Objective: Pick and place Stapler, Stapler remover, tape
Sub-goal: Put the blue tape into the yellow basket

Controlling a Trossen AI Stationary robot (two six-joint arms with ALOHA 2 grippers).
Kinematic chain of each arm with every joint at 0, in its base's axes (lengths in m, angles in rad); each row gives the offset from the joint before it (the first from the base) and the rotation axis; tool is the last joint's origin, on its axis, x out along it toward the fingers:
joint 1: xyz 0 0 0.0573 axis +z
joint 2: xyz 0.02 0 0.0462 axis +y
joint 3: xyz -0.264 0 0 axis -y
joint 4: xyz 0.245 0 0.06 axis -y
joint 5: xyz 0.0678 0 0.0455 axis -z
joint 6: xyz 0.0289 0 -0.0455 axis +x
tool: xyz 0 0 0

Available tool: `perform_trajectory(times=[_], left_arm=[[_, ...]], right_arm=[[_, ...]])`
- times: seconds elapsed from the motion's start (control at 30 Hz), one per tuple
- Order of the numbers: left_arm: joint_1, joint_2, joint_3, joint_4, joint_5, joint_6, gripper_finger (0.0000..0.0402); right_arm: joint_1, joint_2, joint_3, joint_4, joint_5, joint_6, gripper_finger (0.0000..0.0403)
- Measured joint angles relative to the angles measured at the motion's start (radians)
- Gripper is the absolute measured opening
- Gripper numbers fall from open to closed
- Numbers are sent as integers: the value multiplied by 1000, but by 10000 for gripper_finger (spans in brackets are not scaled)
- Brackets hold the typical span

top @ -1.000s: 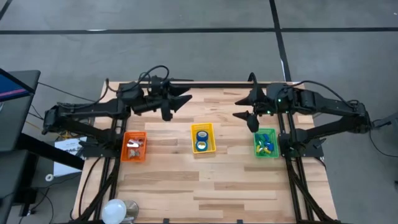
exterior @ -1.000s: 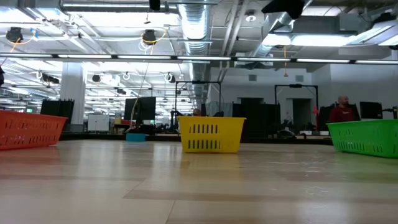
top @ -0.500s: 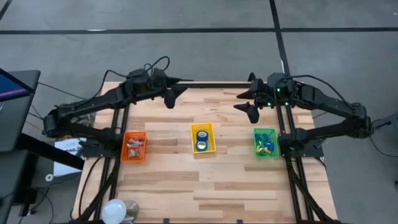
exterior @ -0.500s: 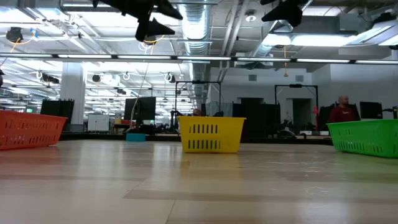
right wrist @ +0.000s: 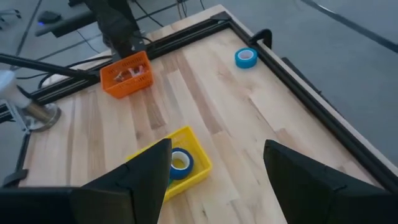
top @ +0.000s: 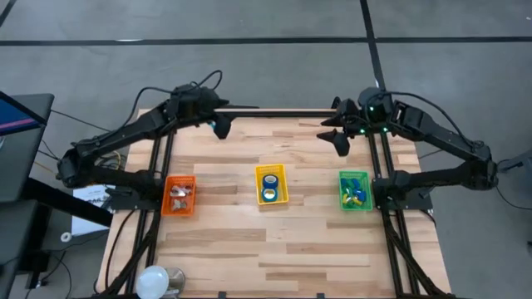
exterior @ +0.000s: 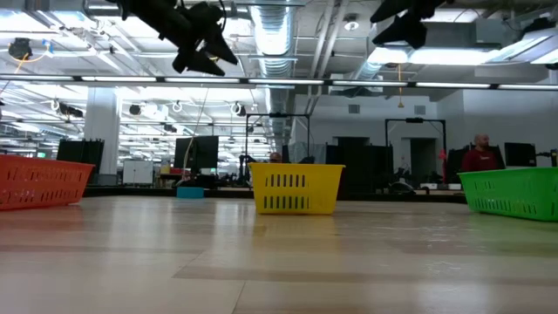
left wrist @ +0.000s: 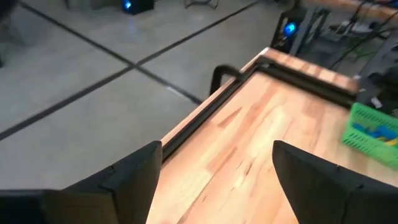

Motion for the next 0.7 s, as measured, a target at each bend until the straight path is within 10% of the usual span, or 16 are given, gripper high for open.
perform_trajectory(times=[0.7], left_arm=[[119, 302, 236, -299, -50, 243, 301]], right_arm=[[-142, 0, 0, -3, -104, -57, 246]])
